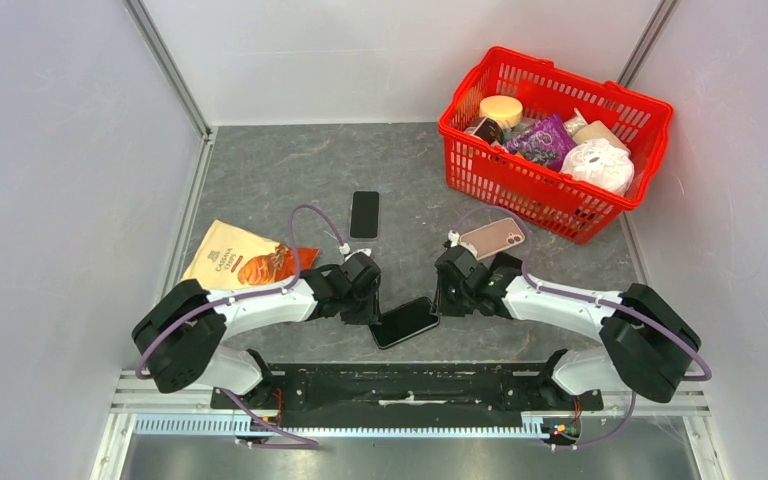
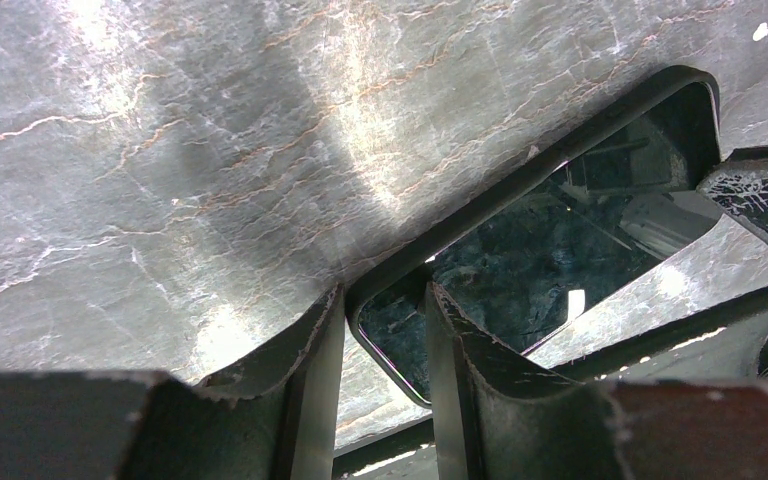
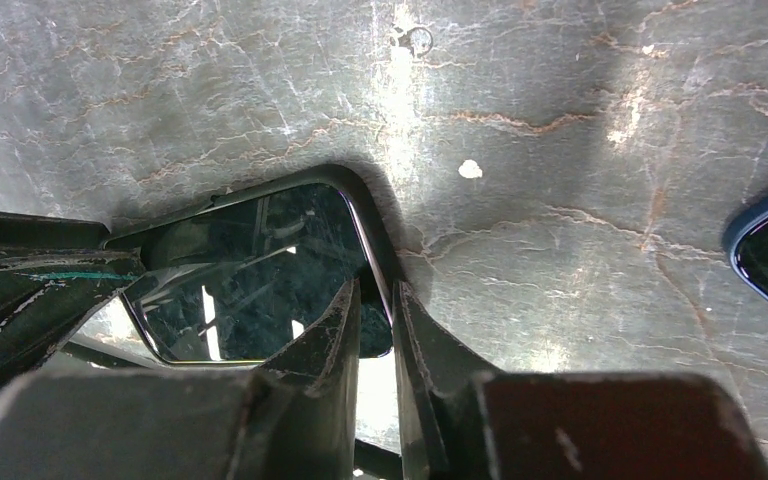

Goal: Put the phone into the phone case

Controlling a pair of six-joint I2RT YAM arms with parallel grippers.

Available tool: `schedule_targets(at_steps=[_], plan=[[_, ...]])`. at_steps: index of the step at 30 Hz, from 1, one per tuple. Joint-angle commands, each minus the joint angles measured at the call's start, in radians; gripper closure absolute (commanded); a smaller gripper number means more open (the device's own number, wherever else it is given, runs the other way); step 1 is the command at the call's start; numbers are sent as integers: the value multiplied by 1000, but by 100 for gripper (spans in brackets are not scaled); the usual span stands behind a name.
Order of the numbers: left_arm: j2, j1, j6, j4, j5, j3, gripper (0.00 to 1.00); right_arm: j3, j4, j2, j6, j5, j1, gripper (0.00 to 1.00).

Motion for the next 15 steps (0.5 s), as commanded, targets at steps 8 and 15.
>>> schedule_targets(at_steps=[8,15], plan=[[24,-3,20,54,-40,-4,61,-56,-148,26,-27,-204,-18,80],[13,-3,15,62,-44,-14,60,-57,-188,15,-46,-221,-49,74]])
